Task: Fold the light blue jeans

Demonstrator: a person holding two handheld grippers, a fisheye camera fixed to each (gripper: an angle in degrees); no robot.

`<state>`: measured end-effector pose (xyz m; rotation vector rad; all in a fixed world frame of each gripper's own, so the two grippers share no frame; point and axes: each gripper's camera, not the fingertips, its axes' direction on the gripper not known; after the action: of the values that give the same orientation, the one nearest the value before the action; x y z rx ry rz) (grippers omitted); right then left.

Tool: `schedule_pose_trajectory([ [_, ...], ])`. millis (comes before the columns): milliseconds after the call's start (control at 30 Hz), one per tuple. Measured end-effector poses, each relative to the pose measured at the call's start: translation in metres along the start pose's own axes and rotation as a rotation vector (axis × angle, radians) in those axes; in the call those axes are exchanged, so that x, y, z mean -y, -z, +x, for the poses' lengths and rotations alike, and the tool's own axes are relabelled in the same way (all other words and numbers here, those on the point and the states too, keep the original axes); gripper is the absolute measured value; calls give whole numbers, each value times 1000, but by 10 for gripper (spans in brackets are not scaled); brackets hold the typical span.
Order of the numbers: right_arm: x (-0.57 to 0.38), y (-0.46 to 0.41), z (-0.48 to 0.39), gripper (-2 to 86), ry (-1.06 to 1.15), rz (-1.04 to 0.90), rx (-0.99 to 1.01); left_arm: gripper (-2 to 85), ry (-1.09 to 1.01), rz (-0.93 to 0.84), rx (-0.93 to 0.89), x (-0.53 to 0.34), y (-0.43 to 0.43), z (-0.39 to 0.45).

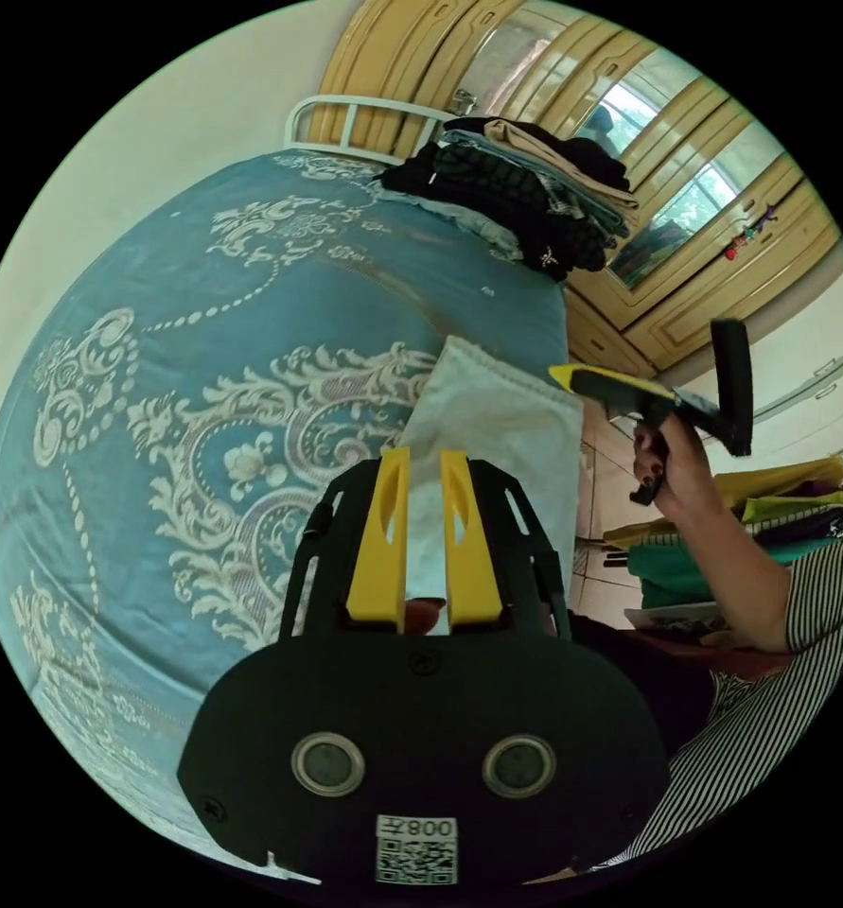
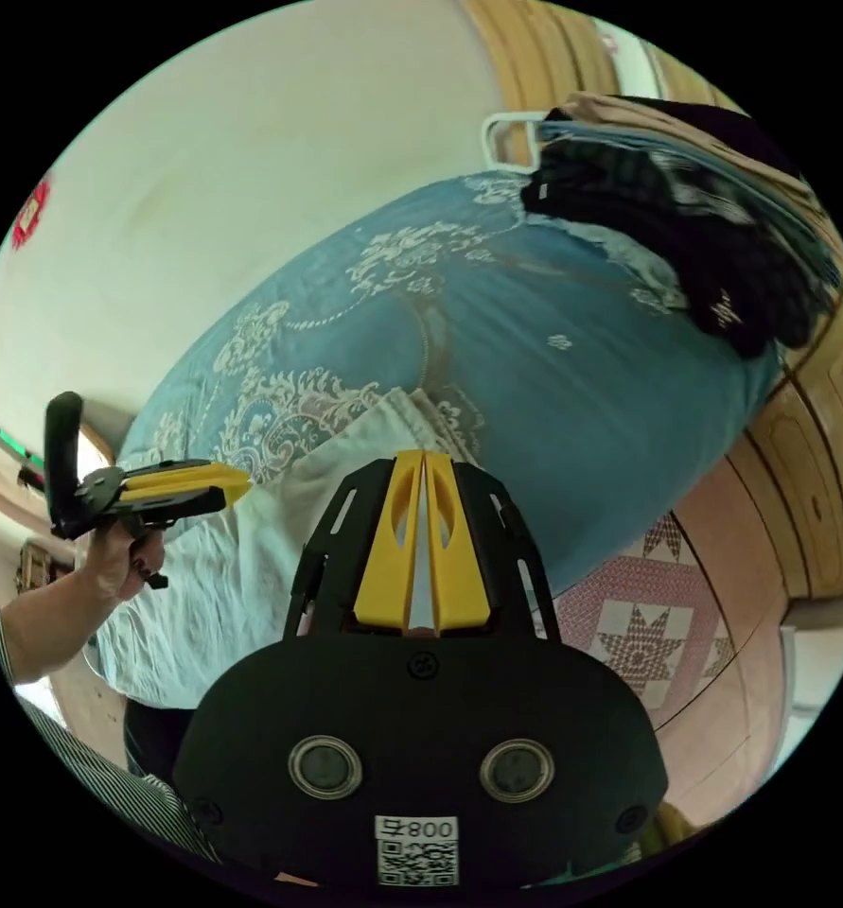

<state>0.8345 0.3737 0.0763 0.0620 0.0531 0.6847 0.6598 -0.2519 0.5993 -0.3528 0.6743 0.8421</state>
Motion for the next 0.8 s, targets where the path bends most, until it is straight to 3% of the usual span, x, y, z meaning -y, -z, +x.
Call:
schedule_pose_trajectory([
  [333,-68,19,80,80,-173,-9,82,72,-56,-109,-9,87,-59,19],
  [800,-89,30,126,20,-170,25,145,18,-138,-108,74,119,-66,55],
])
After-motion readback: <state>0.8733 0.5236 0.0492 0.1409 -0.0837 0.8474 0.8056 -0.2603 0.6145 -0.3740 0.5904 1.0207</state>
